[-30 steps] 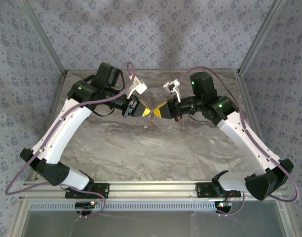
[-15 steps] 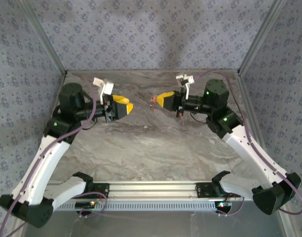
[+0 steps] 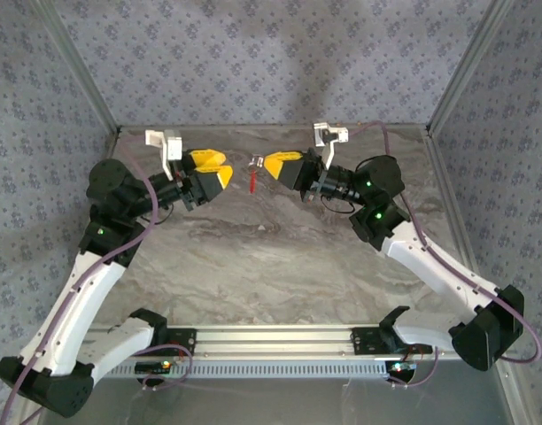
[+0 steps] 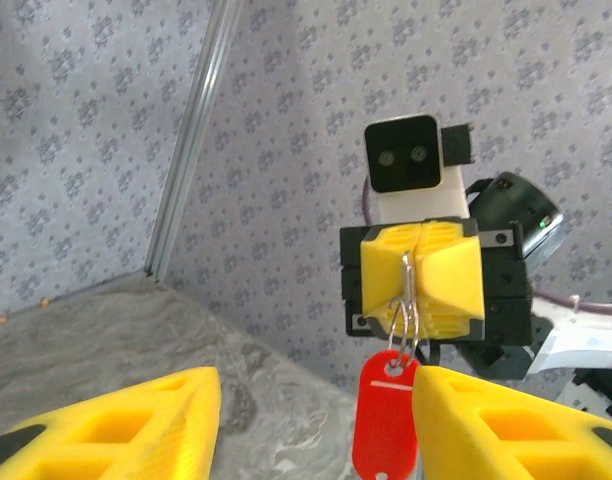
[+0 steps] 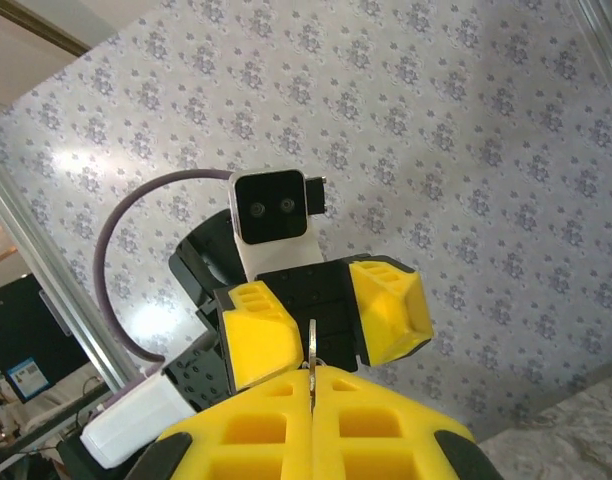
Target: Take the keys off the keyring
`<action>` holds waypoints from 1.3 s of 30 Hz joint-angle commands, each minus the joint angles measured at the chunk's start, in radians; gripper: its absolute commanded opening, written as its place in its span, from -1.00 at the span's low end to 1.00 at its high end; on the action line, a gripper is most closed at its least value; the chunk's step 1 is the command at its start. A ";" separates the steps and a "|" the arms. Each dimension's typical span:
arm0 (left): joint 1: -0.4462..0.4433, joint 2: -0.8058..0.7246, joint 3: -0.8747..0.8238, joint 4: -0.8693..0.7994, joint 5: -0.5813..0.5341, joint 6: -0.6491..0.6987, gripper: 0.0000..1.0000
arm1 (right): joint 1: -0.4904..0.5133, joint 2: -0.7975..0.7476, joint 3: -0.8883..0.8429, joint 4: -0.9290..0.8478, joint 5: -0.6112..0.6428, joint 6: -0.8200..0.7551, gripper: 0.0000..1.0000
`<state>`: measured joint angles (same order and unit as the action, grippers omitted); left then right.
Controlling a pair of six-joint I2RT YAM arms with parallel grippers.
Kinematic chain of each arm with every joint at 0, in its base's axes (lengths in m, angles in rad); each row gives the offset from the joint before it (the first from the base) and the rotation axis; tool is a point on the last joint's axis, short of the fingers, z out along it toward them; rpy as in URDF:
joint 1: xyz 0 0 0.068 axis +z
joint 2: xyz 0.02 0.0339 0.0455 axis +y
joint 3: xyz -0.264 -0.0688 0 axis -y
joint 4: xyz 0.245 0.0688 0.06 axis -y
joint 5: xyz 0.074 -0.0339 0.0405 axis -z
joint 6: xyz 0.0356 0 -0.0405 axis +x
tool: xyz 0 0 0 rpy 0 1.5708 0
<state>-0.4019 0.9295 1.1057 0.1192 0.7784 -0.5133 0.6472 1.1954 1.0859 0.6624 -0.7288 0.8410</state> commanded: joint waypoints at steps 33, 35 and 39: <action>-0.143 0.088 0.098 0.083 0.081 0.058 -0.57 | 0.003 0.004 0.047 0.060 0.001 0.058 -1.00; -0.144 0.088 0.101 0.080 0.083 0.062 -0.69 | 0.003 0.002 0.047 0.052 0.003 0.051 -1.00; -0.148 0.090 0.103 0.075 0.075 0.068 -0.74 | 0.002 0.000 0.042 0.038 0.009 0.040 -1.00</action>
<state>-0.5423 1.0229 1.1782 0.1806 0.8452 -0.4614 0.6540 1.2072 1.1156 0.6926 -0.7280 0.8940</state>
